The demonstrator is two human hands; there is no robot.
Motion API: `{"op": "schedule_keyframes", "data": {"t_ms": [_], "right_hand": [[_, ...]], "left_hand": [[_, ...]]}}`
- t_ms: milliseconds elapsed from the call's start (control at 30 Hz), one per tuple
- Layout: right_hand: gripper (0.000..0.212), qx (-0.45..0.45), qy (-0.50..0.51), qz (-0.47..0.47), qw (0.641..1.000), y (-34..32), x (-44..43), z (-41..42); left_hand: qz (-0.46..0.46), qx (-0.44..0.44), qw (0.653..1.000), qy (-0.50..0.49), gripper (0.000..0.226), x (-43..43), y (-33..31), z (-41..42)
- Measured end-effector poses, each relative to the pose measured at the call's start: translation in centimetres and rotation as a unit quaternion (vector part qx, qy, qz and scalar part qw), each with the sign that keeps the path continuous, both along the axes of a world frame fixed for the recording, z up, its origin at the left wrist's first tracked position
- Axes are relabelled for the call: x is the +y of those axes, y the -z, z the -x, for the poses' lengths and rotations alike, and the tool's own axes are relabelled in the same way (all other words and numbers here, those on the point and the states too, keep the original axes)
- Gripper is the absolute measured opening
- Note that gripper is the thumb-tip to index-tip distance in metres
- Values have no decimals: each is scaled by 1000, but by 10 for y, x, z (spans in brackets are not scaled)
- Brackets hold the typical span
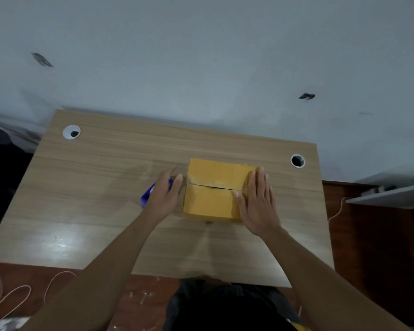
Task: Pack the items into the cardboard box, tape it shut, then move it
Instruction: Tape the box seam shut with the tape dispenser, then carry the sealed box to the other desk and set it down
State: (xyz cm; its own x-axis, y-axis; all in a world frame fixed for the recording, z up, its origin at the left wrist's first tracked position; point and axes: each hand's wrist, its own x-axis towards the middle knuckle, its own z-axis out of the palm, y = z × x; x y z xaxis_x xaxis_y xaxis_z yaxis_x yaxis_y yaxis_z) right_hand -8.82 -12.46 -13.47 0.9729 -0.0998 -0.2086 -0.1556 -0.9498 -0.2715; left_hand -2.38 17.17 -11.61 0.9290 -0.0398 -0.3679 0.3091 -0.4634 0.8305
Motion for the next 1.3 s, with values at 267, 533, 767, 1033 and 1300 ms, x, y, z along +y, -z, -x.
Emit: {"op": "schedule_keyframes", "data": {"t_ms": [267, 533, 767, 1033, 1300], "right_hand": [[83, -41, -4, -81, 996, 7, -14, -6], [75, -58, 78, -251, 963, 10, -28, -16], [62, 7, 213, -309, 927, 4, -36, -28], [65, 12, 253, -305, 918, 4, -33, -34], [76, 35, 312, -314, 896, 2, -29, -33]], "left_hand": [[56, 68, 994, -56, 53, -64, -23, 14], [42, 15, 996, -79, 47, -86, -6, 16], [34, 55, 993, -98, 60, -86, 14, 10], [55, 111, 986, -116, 74, -88, 10, 1], [70, 121, 986, -87, 71, -79, 23, -5]]}}
